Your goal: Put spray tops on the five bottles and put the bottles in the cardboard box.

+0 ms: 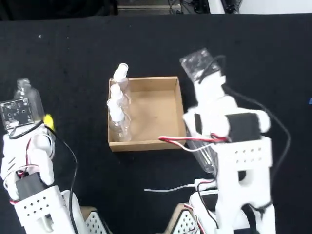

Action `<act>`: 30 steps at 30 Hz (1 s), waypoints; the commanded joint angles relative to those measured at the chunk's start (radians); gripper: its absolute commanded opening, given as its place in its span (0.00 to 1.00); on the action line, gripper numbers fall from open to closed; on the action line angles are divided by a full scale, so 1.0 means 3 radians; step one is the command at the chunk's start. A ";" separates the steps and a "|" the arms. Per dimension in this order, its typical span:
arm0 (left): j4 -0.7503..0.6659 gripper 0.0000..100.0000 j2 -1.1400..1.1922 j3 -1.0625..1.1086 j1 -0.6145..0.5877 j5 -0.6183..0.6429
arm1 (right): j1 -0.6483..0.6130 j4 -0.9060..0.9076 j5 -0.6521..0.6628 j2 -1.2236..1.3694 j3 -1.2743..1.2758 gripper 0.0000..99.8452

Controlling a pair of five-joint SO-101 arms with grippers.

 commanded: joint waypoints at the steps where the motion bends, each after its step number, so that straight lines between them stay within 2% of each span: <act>1: -0.0210 0.04 -0.0056 -0.0463 0.0069 0.0235 | 0.0061 0.0010 -0.0230 -0.0136 -0.0657 0.02; 6: -0.0235 0.04 -0.0056 -0.0969 0.0095 0.1043 | 0.0061 -0.0031 -0.0557 -0.0136 -0.1378 0.02; 8: -0.0235 0.04 -0.0056 -0.1266 0.0228 0.1222 | 0.0061 -0.0031 -0.0583 -0.0125 -0.1711 0.02; 11: -0.0205 0.04 -0.0056 -0.1752 0.0586 0.1207 | 0.0061 -0.0036 -0.0588 -0.0120 -0.2192 0.02; 17: -0.0199 0.04 -0.0056 -0.2156 0.1701 0.1212 | 0.0087 -0.0020 -0.0588 -0.0141 -0.2831 0.02; 24: -0.0205 0.04 -0.0056 -0.1961 0.2959 0.1207 | 0.0087 -0.0066 -0.0588 -0.0125 -0.3189 0.02; 27: -0.0271 0.04 -0.0056 -0.1793 0.3327 0.1181 | 0.0087 -0.0143 -0.0588 -0.0125 -0.3266 0.02; 30: -0.0685 0.04 -0.0051 -0.1435 0.3572 0.0880 | 0.0087 -0.0286 -0.0598 -0.0130 -0.3307 0.02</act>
